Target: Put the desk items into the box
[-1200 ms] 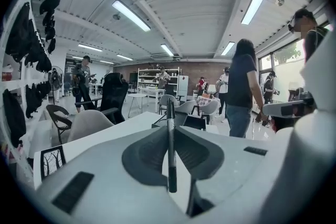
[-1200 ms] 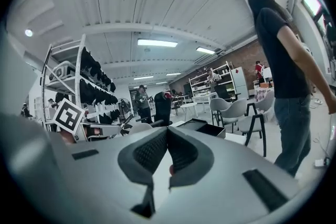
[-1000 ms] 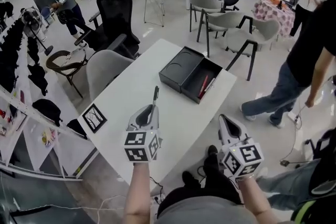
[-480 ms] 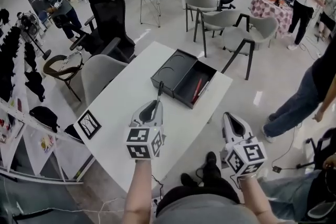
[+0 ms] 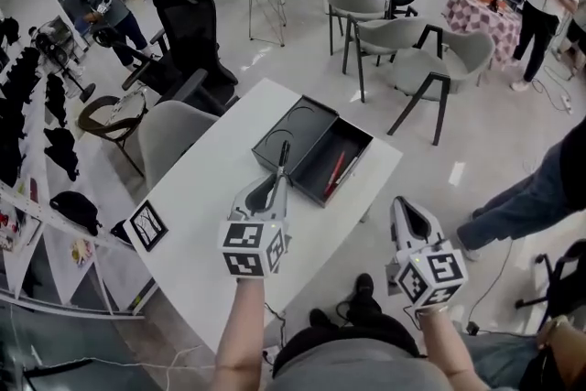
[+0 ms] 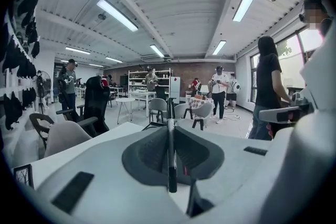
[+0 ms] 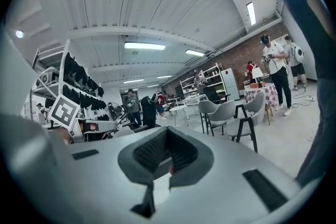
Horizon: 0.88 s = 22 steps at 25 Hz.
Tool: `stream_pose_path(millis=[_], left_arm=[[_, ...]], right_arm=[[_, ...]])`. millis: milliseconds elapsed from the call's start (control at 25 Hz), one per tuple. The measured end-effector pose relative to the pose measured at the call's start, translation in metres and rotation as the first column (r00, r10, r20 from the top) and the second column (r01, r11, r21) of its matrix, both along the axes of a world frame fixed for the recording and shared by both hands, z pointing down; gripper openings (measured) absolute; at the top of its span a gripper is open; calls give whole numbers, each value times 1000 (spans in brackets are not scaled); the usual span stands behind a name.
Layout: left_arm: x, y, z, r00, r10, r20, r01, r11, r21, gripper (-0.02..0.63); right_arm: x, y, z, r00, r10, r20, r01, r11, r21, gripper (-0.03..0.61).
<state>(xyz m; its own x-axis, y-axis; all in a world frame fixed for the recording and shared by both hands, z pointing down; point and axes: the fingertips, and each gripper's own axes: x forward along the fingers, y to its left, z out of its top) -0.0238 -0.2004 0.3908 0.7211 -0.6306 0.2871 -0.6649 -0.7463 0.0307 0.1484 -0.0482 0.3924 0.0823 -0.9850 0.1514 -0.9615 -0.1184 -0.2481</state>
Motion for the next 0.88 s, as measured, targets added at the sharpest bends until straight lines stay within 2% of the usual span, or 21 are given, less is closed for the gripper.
stream_pose_path(millis=[480,880], left_arm=[[70,-24,3,999,-6,51,5,1000,15,45],[104,-27,17,994,-23,103,23,1000,2,46]], right_arm=[[73,-25,3,999,-25,33,25,1000,13,3],[106,-33,8,996,-69,62,68,998,10,3]])
